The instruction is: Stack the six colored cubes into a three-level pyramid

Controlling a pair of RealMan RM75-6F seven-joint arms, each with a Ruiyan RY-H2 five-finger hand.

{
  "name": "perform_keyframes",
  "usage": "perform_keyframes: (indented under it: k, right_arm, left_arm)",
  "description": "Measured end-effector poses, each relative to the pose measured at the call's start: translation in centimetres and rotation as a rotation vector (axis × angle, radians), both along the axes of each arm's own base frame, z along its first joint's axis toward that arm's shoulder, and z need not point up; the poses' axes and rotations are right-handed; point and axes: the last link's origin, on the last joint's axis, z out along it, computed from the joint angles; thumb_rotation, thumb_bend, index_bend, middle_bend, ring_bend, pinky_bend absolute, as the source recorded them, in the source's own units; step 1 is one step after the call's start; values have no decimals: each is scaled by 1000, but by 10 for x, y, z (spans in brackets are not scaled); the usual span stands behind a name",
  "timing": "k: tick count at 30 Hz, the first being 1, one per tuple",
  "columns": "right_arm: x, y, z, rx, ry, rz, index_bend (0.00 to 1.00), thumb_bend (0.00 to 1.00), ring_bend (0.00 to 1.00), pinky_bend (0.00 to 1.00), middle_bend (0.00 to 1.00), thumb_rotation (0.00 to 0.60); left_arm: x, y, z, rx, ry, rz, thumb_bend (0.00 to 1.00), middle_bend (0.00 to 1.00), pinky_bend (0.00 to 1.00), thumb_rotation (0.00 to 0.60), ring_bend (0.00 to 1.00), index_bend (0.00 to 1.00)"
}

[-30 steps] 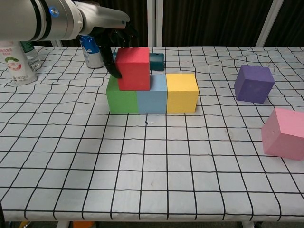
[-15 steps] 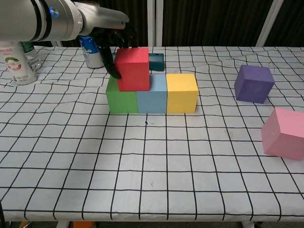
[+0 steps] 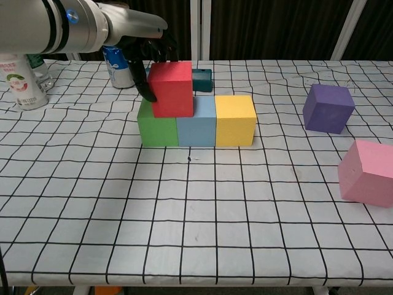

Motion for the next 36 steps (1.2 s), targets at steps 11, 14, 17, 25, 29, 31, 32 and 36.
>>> perform_keyframes:
  k: [11, 14, 17, 25, 29, 31, 32, 36]
  right_arm:
    - [1, 0, 1, -4, -3, 4, 0, 174, 0, 0, 74, 600]
    - [0, 0, 1, -5, -5, 3, 0, 174, 0, 0, 74, 600]
    - [0, 0, 2, -6, -7, 1, 0, 173, 0, 0, 75, 600]
    - [-2, 1, 2, -6, -9, -3, 0, 175, 0, 0, 74, 600]
    - [-2, 1, 2, -1, -12, -5, 0, 174, 0, 0, 75, 600]
    - [-1, 1, 2, 0, -13, -3, 0, 175, 0, 0, 75, 600]
    - [-1, 1, 2, 0, -12, -2, 0, 175, 0, 0, 75, 600]
    - [-4, 1, 1, 3, -12, -18, 0, 175, 0, 0, 75, 600]
  left_arm:
    - [0, -2, 0, 7, 21, -8, 93, 312, 200, 600, 242, 210]
    - [1, -3, 1, 11, 24, -12, 93, 295, 200, 600, 242, 192]
    - [1, -4, 1, 12, 26, -14, 93, 289, 200, 600, 242, 175]
    - [1, -8, 2, 15, 28, -20, 91, 246, 200, 600, 242, 122]
    - [1, -11, 6, 16, 17, -19, 91, 245, 201, 600, 242, 122]
    - [1, -12, 8, 15, 12, -19, 91, 245, 202, 600, 242, 122]
    - [1, -13, 9, 14, 10, -19, 91, 245, 202, 600, 242, 122]
    - [1, -19, 18, 11, -19, -26, 89, 245, 202, 600, 242, 122]
